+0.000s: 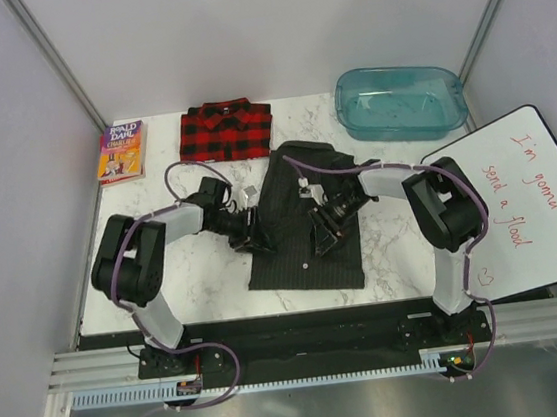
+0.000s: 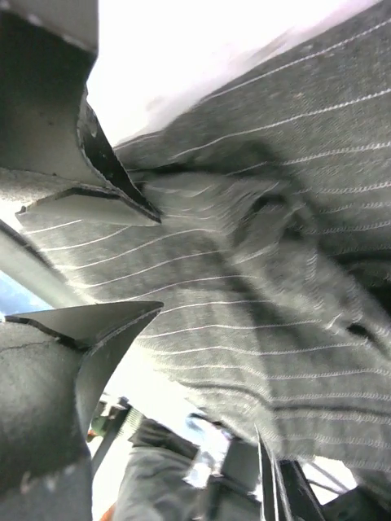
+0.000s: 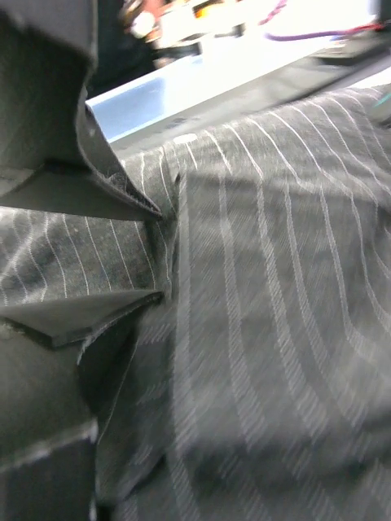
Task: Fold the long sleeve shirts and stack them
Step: Fold the shirt
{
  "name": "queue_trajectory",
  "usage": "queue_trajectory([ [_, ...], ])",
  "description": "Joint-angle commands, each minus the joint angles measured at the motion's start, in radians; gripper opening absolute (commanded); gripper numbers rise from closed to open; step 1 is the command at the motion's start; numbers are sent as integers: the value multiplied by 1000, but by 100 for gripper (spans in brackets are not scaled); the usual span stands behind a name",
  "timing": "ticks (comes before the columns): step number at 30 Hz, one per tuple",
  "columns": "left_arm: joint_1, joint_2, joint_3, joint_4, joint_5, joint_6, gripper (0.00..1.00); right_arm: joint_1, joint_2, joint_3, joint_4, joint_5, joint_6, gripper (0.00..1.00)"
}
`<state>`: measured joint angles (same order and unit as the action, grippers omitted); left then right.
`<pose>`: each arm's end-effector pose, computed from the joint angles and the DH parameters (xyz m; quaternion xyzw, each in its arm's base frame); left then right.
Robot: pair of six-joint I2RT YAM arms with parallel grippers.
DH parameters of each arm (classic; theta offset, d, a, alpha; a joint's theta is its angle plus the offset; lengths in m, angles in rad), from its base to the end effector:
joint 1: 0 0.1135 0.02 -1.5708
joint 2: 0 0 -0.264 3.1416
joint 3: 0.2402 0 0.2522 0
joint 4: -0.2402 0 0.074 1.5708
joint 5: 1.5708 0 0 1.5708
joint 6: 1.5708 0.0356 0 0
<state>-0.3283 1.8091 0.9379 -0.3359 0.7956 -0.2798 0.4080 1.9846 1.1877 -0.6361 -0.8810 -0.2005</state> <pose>0.2958 -0.1276 0.1288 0.0920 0.9047 -0.4134 0.0450 0.3136 0.1655 0.1262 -0.2983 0.8522 0.4295 0.0179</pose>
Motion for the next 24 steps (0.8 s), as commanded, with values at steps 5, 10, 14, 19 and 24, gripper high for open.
queue_trajectory([
  [5,6,-264,34,-92,54,224,60,-1,-197,65,-178,4,-194,53],
  [10,6,-145,188,-167,-24,399,66,-49,-202,87,-157,92,-192,59],
  [14,5,-18,283,-193,-73,432,69,-55,-133,107,-113,172,-148,59],
  [19,-6,45,309,-233,-127,478,68,-64,-72,164,-97,270,-151,61],
  [24,-32,82,300,-255,-145,517,60,-64,-17,213,-93,301,-152,62],
])
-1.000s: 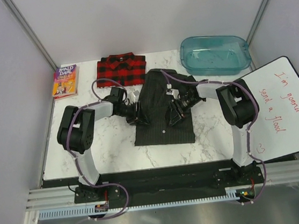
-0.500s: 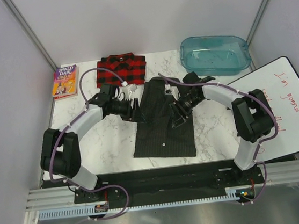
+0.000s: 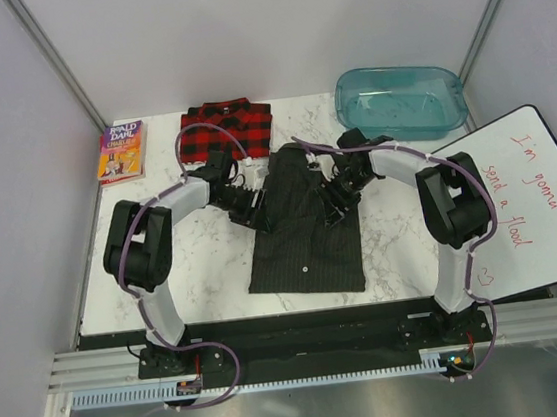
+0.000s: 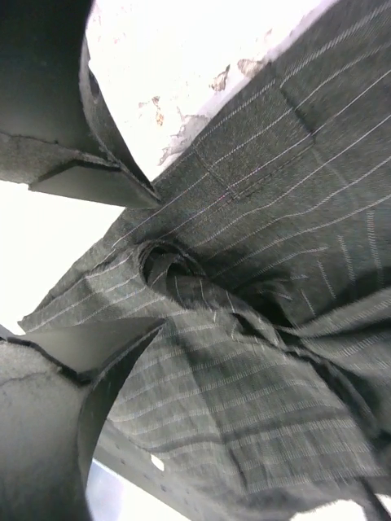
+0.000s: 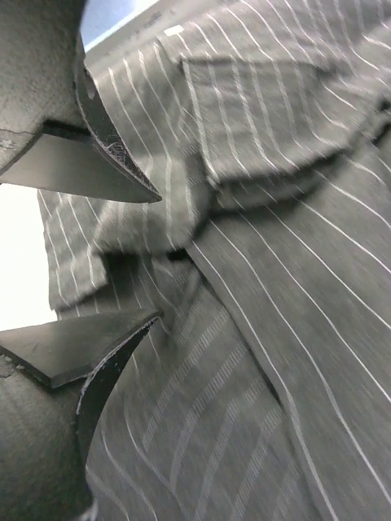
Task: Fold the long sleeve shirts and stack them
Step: Fold the shirt
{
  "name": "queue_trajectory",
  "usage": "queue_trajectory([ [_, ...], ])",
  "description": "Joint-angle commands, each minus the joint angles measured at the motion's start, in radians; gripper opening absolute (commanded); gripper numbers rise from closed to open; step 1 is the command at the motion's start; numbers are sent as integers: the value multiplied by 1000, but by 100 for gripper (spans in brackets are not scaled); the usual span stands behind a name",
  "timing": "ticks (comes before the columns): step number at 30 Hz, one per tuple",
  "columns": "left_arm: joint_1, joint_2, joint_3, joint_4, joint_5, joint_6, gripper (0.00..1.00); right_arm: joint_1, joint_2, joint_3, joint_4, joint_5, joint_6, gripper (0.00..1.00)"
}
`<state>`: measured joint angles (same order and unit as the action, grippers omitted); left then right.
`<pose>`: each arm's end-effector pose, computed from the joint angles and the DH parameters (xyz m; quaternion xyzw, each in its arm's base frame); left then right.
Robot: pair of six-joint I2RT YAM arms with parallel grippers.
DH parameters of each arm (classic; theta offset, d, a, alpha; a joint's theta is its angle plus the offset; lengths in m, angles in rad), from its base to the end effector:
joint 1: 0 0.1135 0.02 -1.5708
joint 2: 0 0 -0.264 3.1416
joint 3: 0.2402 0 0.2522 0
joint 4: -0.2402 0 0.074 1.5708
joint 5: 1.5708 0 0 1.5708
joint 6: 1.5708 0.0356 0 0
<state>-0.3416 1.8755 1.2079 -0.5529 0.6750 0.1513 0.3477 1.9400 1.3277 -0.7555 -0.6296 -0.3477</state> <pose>0.3352 -0.1428 0.1652 0.2826 0.8870 -0.3402 0.1327 0.3416 0.1461 0.1674 -0.3518 0.8787 0.3080 0.0963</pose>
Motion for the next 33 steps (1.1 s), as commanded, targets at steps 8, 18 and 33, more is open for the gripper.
queue_trajectory([
  [8,-17,-15,48,-53,12,113,17,-44,42,151,18,51,-2,59],
  [18,36,-66,36,21,-46,37,32,-121,91,281,25,156,1,51],
  [33,-39,214,357,25,-22,-35,36,-119,274,372,123,243,-8,49],
])
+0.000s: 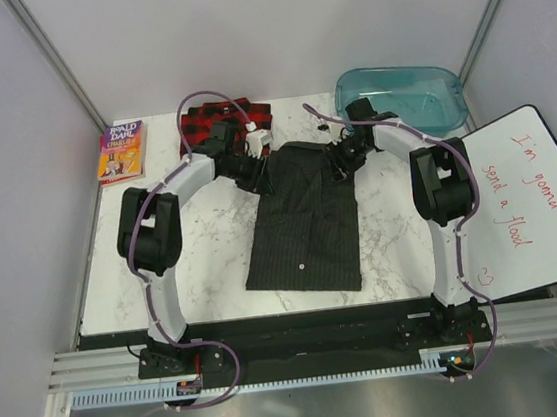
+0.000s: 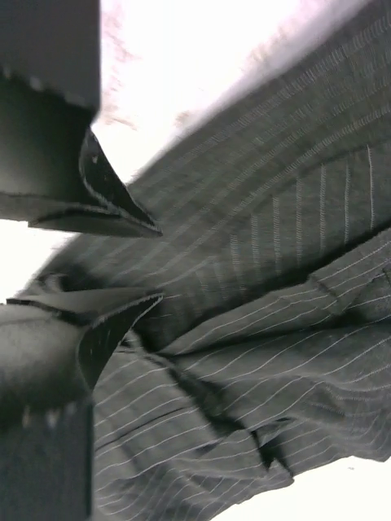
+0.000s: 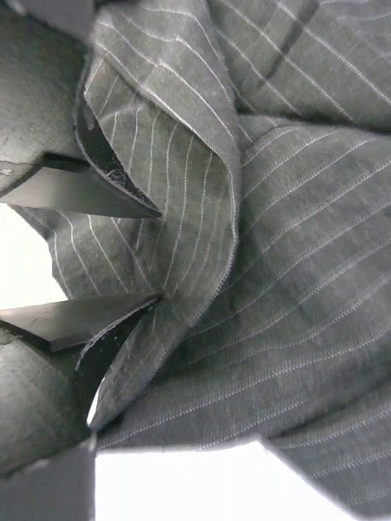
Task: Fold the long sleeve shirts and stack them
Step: Fold the shirt
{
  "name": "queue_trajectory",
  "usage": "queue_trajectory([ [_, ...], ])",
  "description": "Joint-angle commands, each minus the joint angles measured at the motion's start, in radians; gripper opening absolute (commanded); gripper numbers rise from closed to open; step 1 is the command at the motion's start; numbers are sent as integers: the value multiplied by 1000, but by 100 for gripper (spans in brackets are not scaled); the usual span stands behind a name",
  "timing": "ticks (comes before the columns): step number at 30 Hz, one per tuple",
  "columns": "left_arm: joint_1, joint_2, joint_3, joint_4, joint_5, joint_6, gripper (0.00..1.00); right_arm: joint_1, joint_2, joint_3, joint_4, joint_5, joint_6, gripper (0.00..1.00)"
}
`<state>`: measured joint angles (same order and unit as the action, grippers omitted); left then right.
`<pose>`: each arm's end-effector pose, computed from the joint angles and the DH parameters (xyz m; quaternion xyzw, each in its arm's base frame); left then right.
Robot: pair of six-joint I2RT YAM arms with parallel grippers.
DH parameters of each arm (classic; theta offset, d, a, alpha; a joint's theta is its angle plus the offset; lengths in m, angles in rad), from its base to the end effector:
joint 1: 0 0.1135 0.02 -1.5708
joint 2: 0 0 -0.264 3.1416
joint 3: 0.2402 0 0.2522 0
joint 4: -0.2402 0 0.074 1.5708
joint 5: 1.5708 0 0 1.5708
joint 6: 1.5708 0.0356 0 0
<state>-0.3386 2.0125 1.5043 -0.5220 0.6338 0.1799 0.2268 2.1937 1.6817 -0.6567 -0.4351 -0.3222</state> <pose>0.3975 -0.1624 0.1973 0.3152 0.8638 -0.3195 0.2291 0.4434 0.1177 0.1624 -0.3008 0.9093 0.2019 0.2049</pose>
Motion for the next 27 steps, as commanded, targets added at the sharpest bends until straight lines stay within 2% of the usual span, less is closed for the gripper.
queue_trajectory([
  [1,-48,92,56,-25,15,-78,36,2,21,9,20,53,-44,49],
  [7,-60,52,-120,-46,-36,-126,25,35,-41,-125,16,52,-109,49],
  [11,-66,-24,-255,-47,-1,-158,17,68,-119,-239,11,42,-150,49],
  [14,-79,-90,-322,-46,55,-151,19,78,-153,-270,6,38,-169,49],
  [20,-19,-159,-186,10,93,-166,30,74,-198,-217,-6,41,-216,49],
  [27,-17,12,28,37,29,-158,33,68,-161,-113,-9,55,-204,49],
])
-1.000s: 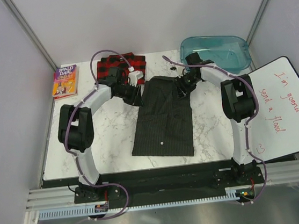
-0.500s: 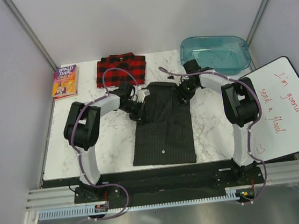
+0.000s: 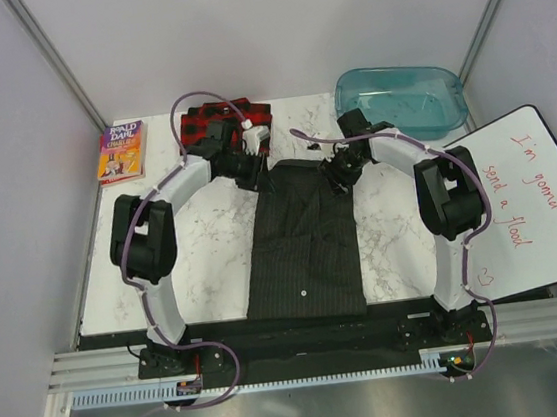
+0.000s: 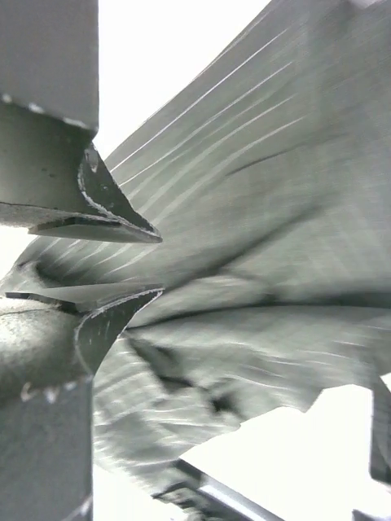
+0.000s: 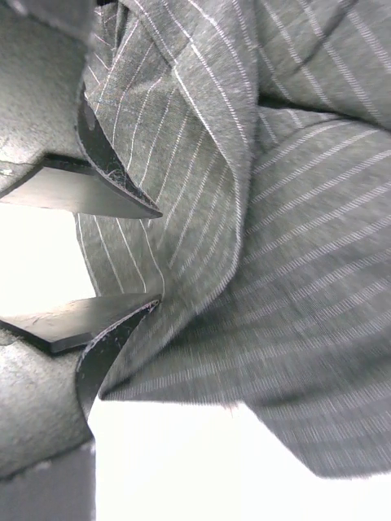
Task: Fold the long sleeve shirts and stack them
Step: Fold the shirt
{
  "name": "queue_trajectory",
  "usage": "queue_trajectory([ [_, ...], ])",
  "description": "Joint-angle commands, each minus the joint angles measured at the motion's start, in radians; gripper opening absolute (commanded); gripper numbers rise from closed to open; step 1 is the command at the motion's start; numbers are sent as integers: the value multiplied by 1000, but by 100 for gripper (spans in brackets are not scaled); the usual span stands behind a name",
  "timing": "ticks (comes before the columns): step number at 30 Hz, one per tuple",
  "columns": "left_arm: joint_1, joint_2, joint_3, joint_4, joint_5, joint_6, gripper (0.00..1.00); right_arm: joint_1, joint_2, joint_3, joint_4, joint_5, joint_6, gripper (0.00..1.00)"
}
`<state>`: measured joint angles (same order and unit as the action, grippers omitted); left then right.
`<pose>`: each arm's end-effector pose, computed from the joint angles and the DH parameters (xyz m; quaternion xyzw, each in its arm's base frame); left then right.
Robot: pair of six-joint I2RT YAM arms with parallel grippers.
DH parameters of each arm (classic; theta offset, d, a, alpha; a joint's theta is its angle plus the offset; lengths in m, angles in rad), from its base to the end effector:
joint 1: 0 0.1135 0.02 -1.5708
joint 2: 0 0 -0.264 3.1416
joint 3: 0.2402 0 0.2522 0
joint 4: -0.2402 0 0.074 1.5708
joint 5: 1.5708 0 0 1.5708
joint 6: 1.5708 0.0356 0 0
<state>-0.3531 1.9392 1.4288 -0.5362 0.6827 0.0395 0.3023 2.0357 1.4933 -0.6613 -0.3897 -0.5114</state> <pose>0.3760 -0.1625 0.2045 0.2626 0.8757 -0.3575 0.1907 0.3946 0.1372 0.1746 -0.4142 0.8719 0.1706 0.1980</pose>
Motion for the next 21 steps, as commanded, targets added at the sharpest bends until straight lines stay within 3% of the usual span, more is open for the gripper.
queue_trajectory([
  [1,-3,102,132,53,-29,-16,33,-9,3,81,-4,15,-15,50],
  [13,78,280,261,45,-279,-73,25,-19,216,241,57,158,-47,49],
  [18,109,303,292,28,-270,-64,23,-6,282,340,97,189,-36,51],
  [21,117,297,308,16,-188,-47,30,-2,291,393,95,190,-1,54],
])
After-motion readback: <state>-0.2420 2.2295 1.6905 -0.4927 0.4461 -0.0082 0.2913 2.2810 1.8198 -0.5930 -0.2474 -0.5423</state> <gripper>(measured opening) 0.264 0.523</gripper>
